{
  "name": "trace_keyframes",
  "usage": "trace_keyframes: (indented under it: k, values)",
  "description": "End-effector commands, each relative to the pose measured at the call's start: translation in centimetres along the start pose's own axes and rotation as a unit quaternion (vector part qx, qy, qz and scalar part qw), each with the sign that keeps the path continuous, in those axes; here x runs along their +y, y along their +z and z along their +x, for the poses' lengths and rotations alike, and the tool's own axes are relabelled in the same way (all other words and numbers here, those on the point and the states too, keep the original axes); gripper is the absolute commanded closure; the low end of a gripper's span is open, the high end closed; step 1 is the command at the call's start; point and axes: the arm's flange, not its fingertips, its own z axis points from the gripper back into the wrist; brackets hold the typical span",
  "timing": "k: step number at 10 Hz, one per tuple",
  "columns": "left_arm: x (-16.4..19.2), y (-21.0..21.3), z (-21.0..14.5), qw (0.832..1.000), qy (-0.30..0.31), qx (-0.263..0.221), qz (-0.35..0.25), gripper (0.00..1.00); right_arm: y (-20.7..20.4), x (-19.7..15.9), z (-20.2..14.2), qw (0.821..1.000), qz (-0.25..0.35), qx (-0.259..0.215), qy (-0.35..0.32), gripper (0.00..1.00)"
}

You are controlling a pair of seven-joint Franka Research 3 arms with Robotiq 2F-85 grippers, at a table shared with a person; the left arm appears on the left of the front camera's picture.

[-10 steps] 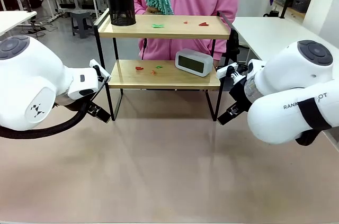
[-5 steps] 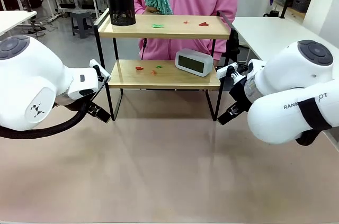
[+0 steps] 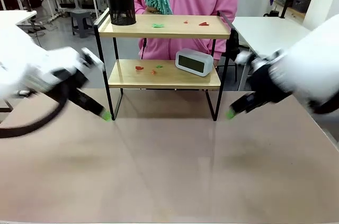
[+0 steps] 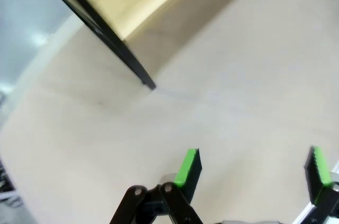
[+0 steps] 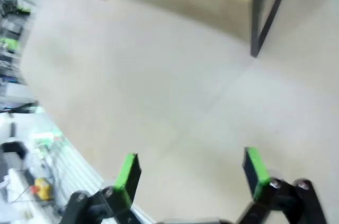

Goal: Clean the shelf.
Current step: Pick up the Duster from the human.

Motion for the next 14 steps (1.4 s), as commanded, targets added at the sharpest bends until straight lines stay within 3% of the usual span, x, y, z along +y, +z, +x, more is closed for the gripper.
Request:
trace_keyframes:
  k: [1, 2, 3, 4, 5, 6, 14]
  values:
    - [4.8, 11.1, -9.8, 0.986, 0.127, -0.103, -0.015, 0.0, 11.7, -6.1, -6.6, 0.946, 0.124, -0.167, -0.247, 0.0]
    - [6.5, 14.3, -13.5, 0.965, 0.179, -0.186, -0.038, 0.0, 15.1, -7.9, -9.9, 0.916, 0.133, -0.232, -0.297, 0.0]
    - [8.6, 17.2, -17.9, 0.927, 0.256, -0.272, -0.038, 0.0, 17.6, -9.3, -13.7, 0.878, 0.139, -0.303, -0.343, 0.0]
    - [10.4, 18.5, -22.8, 0.868, 0.336, -0.359, -0.064, 0.0, 18.8, -10.6, -17.7, 0.842, 0.131, -0.356, -0.384, 0.0]
    - [11.1, 17.0, -24.4, 0.817, 0.427, -0.383, -0.052, 0.0, 17.0, -11.6, -20.1, 0.816, 0.105, -0.374, -0.427, 0.0]
    - [10.6, 21.2, -17.2, 0.942, 0.235, -0.234, -0.053, 0.0, 21.2, -10.6, -13.3, 0.947, 0.115, -0.178, -0.241, 0.0]
    - [10.6, 21.2, -17.2, 0.942, 0.235, -0.234, -0.053, 0.0, 21.2, -10.6, -13.3, 0.947, 0.115, -0.178, -0.241, 0.0]
